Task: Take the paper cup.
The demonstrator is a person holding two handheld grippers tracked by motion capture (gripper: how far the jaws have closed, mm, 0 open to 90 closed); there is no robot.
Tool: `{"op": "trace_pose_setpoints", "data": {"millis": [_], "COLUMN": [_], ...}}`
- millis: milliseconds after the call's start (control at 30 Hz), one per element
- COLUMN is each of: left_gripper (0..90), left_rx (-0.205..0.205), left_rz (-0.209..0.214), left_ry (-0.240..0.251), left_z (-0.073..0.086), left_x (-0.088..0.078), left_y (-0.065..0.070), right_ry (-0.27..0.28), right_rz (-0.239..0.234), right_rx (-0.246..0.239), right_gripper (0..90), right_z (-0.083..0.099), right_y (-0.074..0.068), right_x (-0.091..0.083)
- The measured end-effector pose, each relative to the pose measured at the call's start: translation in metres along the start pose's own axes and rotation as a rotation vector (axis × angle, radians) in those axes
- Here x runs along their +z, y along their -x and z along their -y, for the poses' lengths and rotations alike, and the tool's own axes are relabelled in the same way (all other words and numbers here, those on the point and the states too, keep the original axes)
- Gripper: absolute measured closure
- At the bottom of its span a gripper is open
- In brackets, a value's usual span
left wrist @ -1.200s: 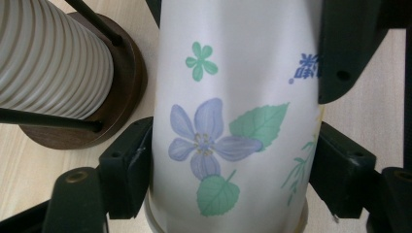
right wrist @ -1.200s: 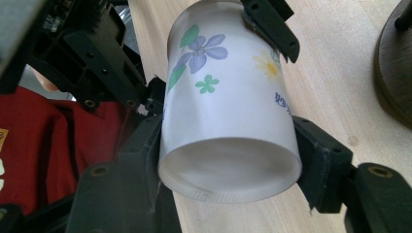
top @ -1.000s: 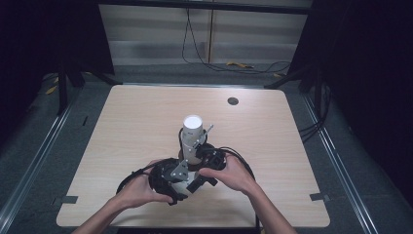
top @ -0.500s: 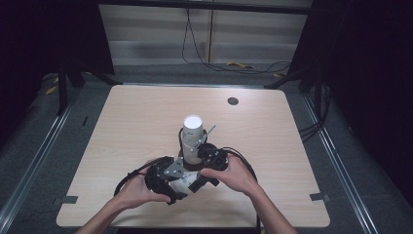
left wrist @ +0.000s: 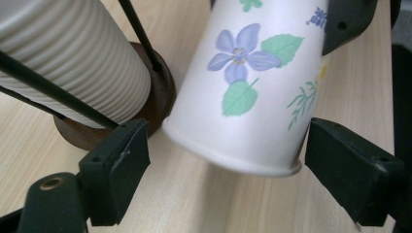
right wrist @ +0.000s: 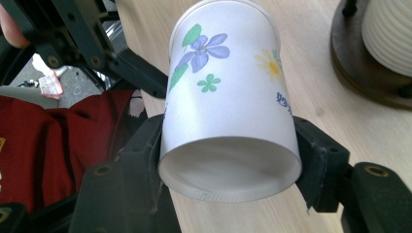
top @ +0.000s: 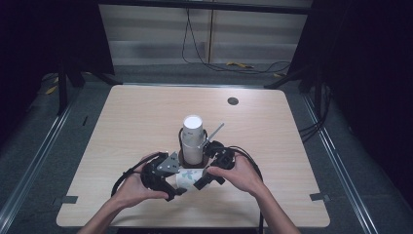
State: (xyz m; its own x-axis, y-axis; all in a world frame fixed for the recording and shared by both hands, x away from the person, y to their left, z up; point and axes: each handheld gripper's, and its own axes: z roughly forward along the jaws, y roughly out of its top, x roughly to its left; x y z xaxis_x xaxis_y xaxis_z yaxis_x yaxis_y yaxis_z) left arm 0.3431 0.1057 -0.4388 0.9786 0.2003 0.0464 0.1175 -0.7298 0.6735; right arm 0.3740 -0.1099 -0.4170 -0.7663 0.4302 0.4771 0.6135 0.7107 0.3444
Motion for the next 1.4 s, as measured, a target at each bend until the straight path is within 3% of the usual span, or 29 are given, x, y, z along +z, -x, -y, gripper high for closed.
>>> {"op": "trace_pose_setpoints", "data": {"millis": [467,533,633,700,833,933,1000,1167,1233,1400], "left_gripper": [15.8,15.9,15.8,15.8,15.8,15.9,15.9,15.9,15.9,16.1], "left_rx": [-0.086,-0.142,-0.163,-0.191,-0.203,-0.199,-0.175,-0.172,-0.177,-0.194], "left_rz": [-0.011,-0.014,-0.021,-0.004,0.034,0.03,0.032,0.04,0.037,0.066], "left_ry": [0.069,0.088,0.127,0.166,0.186,0.201,0.216,0.254,0.282,0.283], "left_z": [0.008,0.011,0.015,0.017,0.019,0.019,0.018,0.018,0.018,0.019], "left_x": [-0.014,-0.018,-0.023,-0.024,-0.024,-0.023,-0.023,-0.023,-0.022,-0.022], "left_y": [-0.011,-0.016,-0.02,-0.022,-0.024,-0.022,-0.019,-0.017,-0.017,-0.017], "right_ry": [0.019,0.033,0.05,0.06,0.082,0.115,0.139,0.203,0.223,0.271], "right_rz": [0.014,0.022,0.03,0.035,0.04,0.038,0.046,0.061,0.057,0.055], "right_rx": [0.004,0.007,0.013,0.014,0.019,0.025,0.017,-0.01,-0.015,-0.038], "right_gripper": [36.3,36.3,36.2,36.1,36.1,36.1,36.1,35.9,36.0,36.0], "right_z": [0.013,0.016,0.02,0.023,0.028,0.032,0.034,0.039,0.041,0.043], "right_y": [0.002,0.002,0.003,0.004,0.005,0.006,0.006,0.007,0.007,0.006], "right_x": [-0.003,-0.005,-0.007,-0.007,-0.006,-0.007,-0.009,-0.011,-0.012,-0.014]}}
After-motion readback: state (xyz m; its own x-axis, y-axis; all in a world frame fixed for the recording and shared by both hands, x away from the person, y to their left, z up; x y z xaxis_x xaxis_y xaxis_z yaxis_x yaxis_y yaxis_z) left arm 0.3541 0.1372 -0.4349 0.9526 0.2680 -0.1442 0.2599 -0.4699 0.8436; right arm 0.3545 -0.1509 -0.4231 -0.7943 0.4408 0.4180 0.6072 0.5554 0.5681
